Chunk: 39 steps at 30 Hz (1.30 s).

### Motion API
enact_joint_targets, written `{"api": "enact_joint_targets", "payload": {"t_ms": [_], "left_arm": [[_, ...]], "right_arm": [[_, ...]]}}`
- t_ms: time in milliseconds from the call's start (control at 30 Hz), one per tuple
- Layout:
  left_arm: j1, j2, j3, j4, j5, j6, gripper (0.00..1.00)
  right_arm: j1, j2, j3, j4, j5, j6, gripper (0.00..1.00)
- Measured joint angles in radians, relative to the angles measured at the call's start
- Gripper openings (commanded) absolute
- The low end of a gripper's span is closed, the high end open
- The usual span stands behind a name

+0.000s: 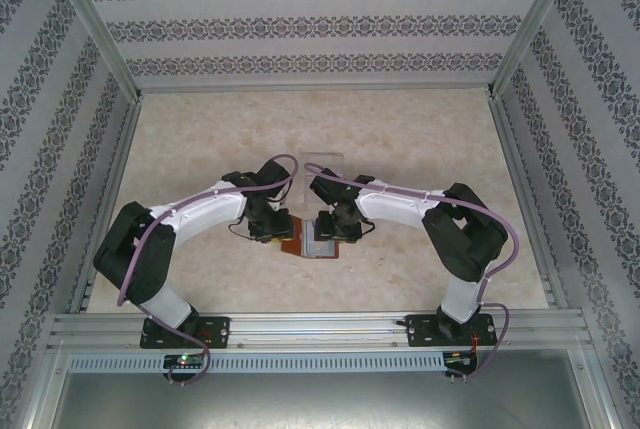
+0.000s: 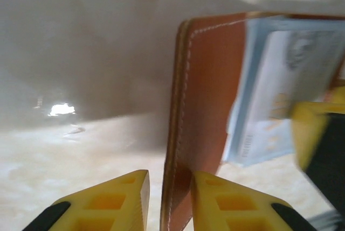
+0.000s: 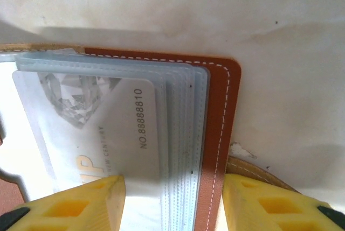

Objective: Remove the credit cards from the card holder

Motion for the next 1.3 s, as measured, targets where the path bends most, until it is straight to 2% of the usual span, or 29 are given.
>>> {"api": "enact_joint_targets", "payload": {"t_ms": [333, 500, 700, 900, 1100, 1300], "left_arm": [[0.0, 0.139, 0.039, -0.106, -0.089, 0.064, 0.48], [-0.002, 0.16, 0.064, -0.14, -0.106, 0.077, 0.48], [0.002, 0.14, 0.066, -0.159, -0.134, 0.092, 0.42], [0.042, 0.028, 0.116, -0.174, -0.106, 0.092, 0.39], [0.064, -0.038, 0.161, -0.116, 0.022, 0.063, 0.29], [0.064, -0.021, 0.101, 0.07, 0.206, -0.027, 0.17]], "right_arm": [[-0.001, -0.009, -0.015, 0.019, -0.003, -0.003, 0.51], [-0.001, -0.014, -0.023, 0.028, -0.003, -0.003, 0.51], [-0.006, -0.027, -0.04, 0.048, -0.013, -0.003, 0.51], [-0.021, -0.041, -0.06, 0.068, -0.038, -0.006, 0.51], [-0.039, -0.059, -0.085, 0.089, -0.061, -0.007, 0.5], [-0.05, -0.074, -0.113, 0.123, -0.09, 0.001, 0.45]]}}
